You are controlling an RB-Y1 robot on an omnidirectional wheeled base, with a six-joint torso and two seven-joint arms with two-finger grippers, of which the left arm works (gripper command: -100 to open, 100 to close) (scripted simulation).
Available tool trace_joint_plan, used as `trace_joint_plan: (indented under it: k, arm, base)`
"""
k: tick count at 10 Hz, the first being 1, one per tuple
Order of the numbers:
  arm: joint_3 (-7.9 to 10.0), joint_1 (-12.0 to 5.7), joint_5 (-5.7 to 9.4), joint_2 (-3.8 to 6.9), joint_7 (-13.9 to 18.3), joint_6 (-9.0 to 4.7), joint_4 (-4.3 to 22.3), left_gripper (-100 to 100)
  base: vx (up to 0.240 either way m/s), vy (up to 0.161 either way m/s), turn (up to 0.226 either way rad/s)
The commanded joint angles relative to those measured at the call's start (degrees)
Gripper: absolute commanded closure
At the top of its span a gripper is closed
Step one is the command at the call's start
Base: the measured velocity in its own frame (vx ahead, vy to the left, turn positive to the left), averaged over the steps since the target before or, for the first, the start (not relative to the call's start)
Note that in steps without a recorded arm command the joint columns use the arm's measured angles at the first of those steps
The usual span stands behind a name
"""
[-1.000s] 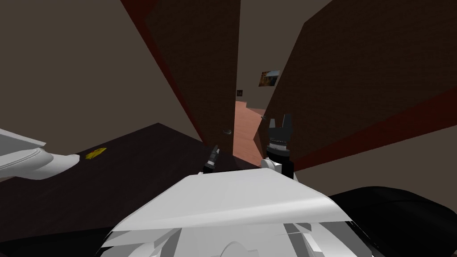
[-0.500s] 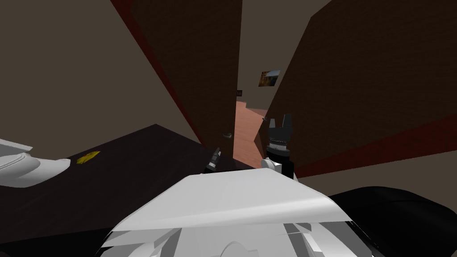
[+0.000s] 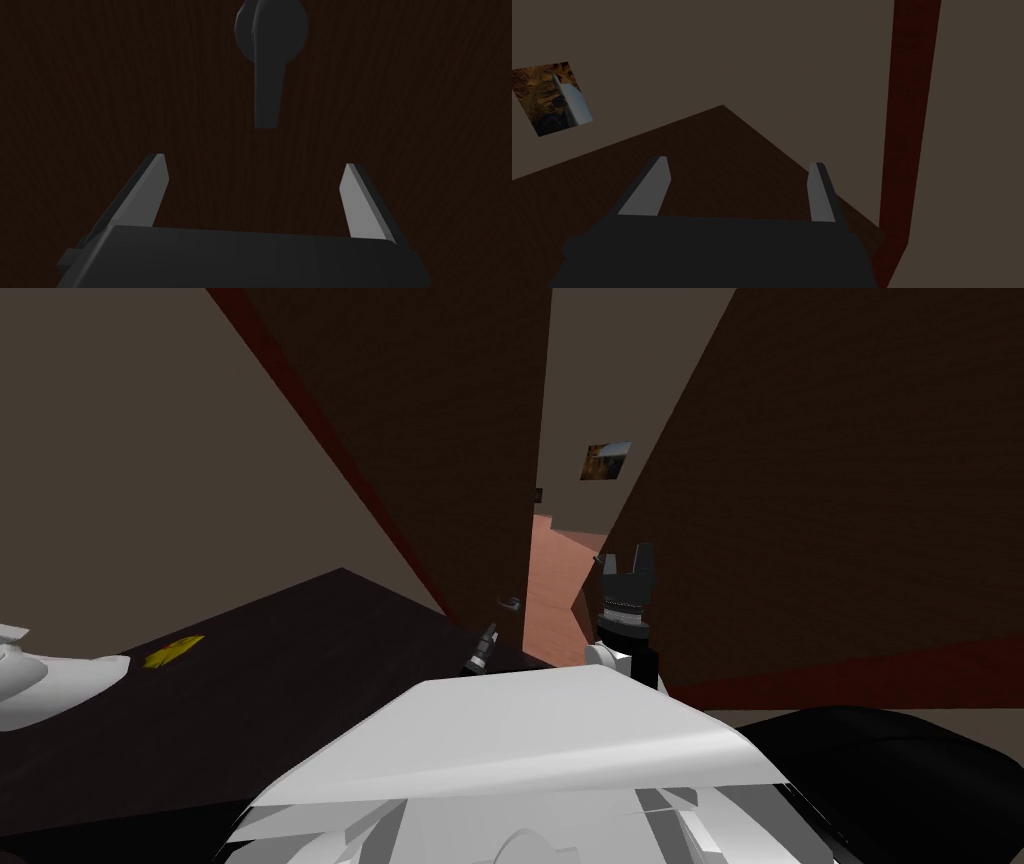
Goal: Push the door open
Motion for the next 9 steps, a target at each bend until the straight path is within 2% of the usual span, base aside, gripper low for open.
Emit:
trace_joint_plan:
  k: [1, 7, 8, 9]
  arm:
    - [0.20, -0.38, 0.16, -0.28, -0.24, -0.03, 0.62, -100]
    - [1.18, -2.29, 0.93, -1.81, -1.46, -0.20, 3.70, -100]
    - [1.06, -2.04, 0.85, -1.64, -1.31, -0.11, 3.26, -100]
    - [1.06, -2.04, 0.85, -1.64, -1.31, -0.11, 3.26, 100]
  base:
    - [0.121, -0.045, -0.036]
    - [0.195, -0.093, -0.035]
    - [0.081, -0.032, 0.000]
    - [-0.008, 0.002, 0.004]
